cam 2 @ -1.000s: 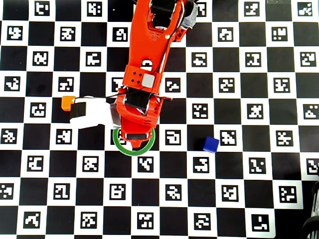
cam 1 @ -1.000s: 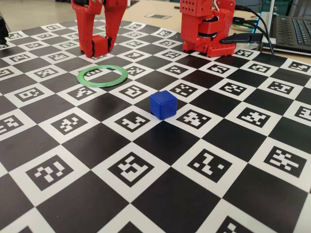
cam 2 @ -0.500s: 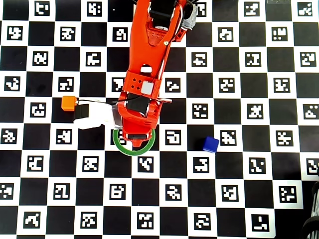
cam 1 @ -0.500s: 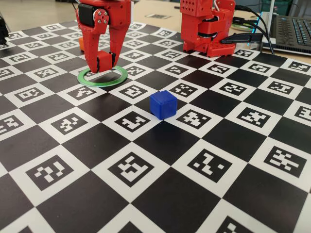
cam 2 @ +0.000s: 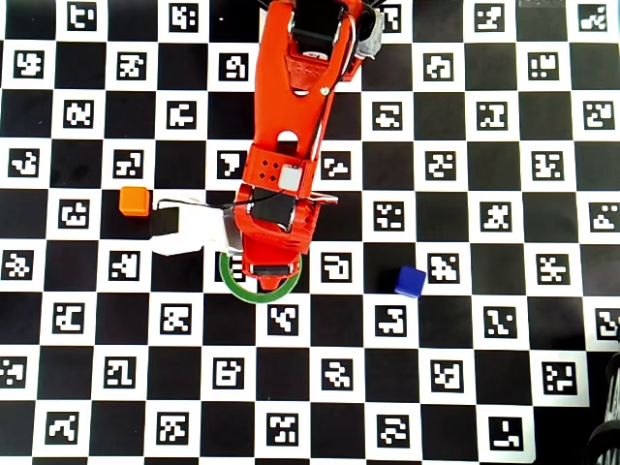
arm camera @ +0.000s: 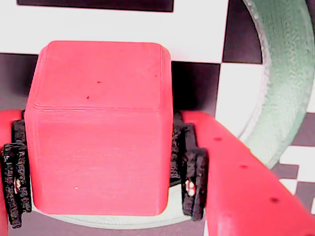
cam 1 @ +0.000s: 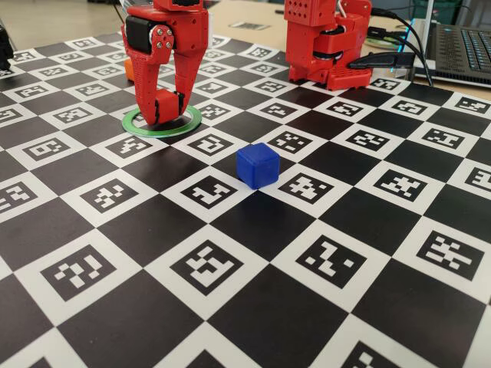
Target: Grab the red cube then put it in the green circle then put the blue cube on top and finally the orange cube on top
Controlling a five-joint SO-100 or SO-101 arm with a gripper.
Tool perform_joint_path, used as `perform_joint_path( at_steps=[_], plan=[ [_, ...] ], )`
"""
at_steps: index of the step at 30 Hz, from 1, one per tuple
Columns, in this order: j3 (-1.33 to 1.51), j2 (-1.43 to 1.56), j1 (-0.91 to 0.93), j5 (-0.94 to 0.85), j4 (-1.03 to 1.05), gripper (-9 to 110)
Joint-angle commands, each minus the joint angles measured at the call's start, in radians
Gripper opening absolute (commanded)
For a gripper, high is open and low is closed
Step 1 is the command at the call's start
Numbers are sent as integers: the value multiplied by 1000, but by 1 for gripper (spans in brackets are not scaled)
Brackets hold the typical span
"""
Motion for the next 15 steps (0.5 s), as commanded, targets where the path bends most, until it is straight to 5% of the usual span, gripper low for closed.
perform_joint_path(
  at_steps=[1,15],
  plan=[
    [-17,12,-14,6,3,11],
    [-44,-18,3,18,26,11]
  ],
)
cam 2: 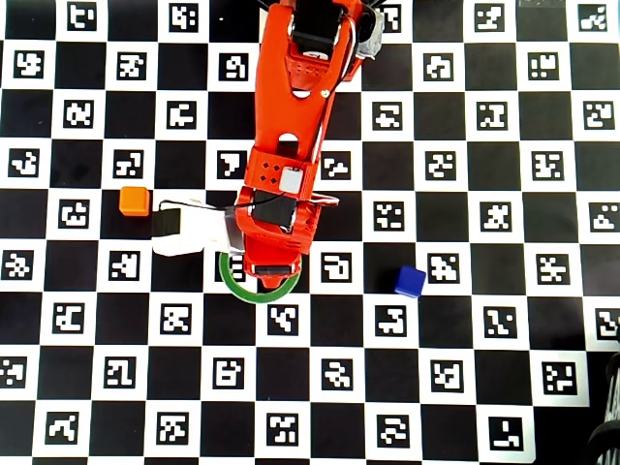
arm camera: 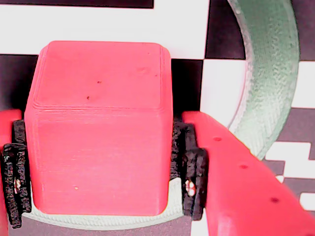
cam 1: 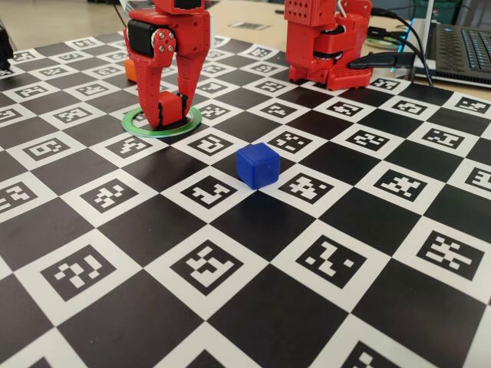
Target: Grab the red cube then put it in the green circle then put the blue cube on top and finally the orange cube on top
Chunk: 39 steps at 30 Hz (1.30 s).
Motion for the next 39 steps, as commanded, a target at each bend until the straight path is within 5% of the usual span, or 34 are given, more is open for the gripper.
perform_joint_path(
  at_steps=[1,27,39],
  plan=[
    [-43,5,8,6,6,11],
    [-49,43,44,57,20,40],
    [-457,187,17,141,552,43]
  ],
)
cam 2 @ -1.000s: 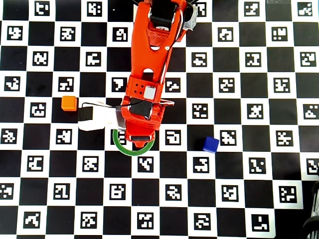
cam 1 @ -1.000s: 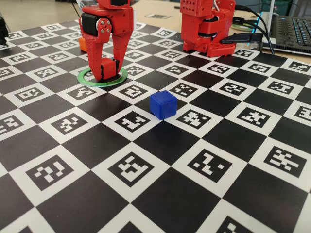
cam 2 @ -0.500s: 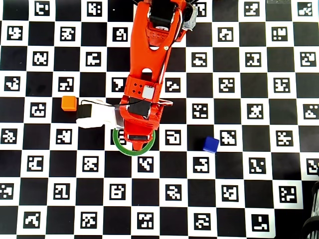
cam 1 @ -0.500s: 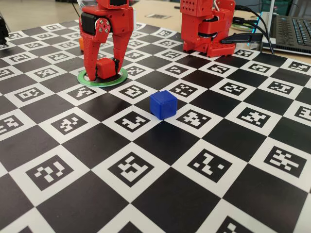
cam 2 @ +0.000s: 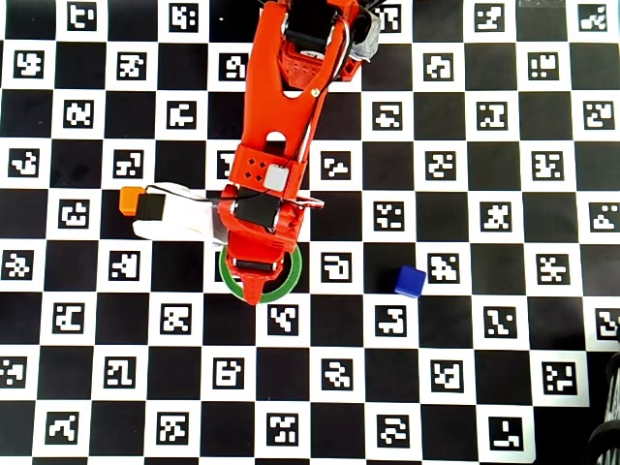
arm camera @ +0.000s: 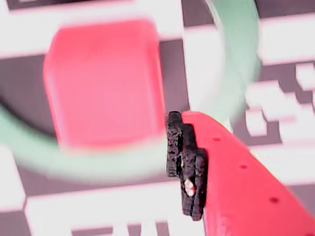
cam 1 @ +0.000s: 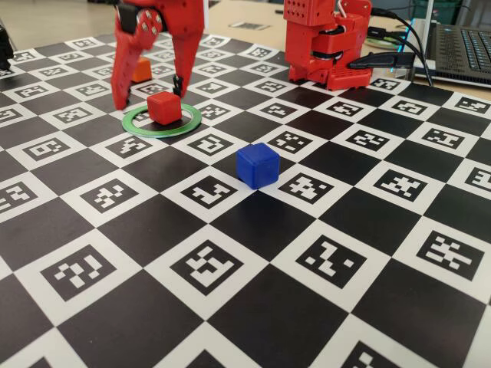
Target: Grab the red cube then put it in the green circle then put the blue cube on top and finally the orange cube on top
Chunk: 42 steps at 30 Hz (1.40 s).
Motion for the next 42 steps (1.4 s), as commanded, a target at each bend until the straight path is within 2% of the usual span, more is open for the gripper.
perform_joint_path(
  at_steps=[1,13,19,27,42],
  plan=[
    [-209,129,-49,38,207,43],
    [-348,192,-328,235,336,43],
    [-347,146,-500,416,324,43],
    [-264,49,-638,506,158,49],
    [-100,-187,-657,531,-87,50]
  ],
)
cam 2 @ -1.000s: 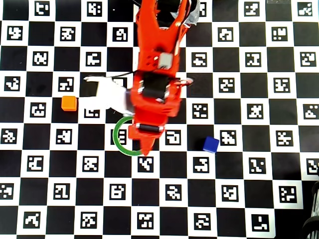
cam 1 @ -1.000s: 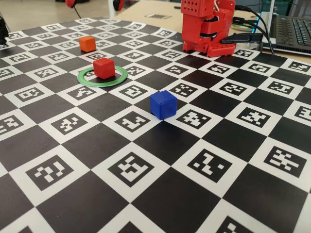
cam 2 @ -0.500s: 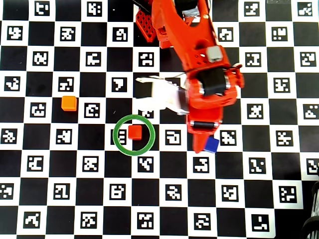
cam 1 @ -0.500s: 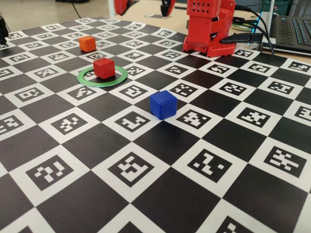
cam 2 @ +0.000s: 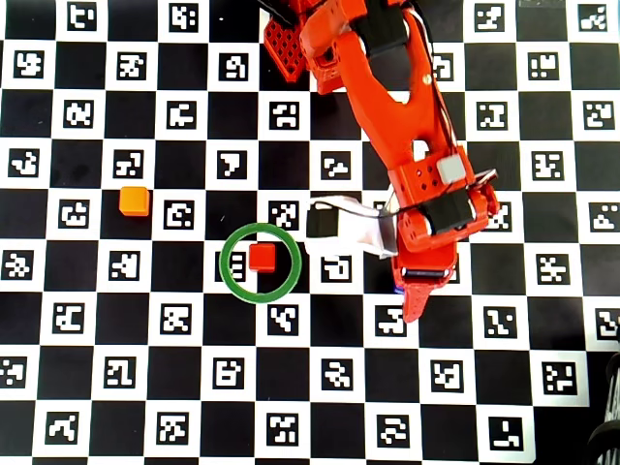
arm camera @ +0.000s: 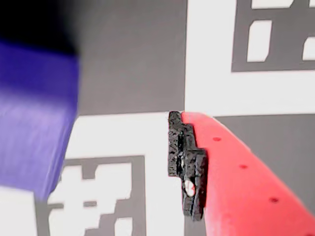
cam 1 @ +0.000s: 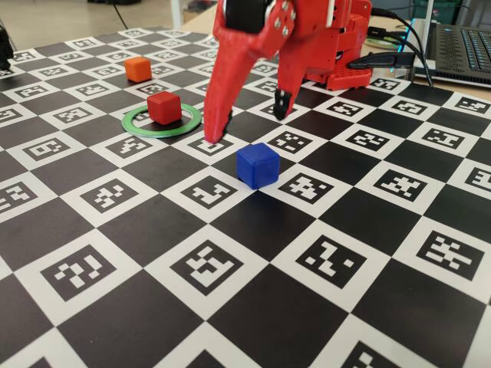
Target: Grab the red cube then put it in the green circle then put the blue cube on top and finally the orange cube on top
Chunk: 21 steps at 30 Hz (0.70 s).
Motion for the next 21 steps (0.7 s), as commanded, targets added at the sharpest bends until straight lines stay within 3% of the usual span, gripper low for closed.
perform_joint_path(
  at_steps=[1,21],
  plan=[
    [-3,12,-11,9,-52,50],
    [-54,-81,-20,97,-129,49]
  ],
)
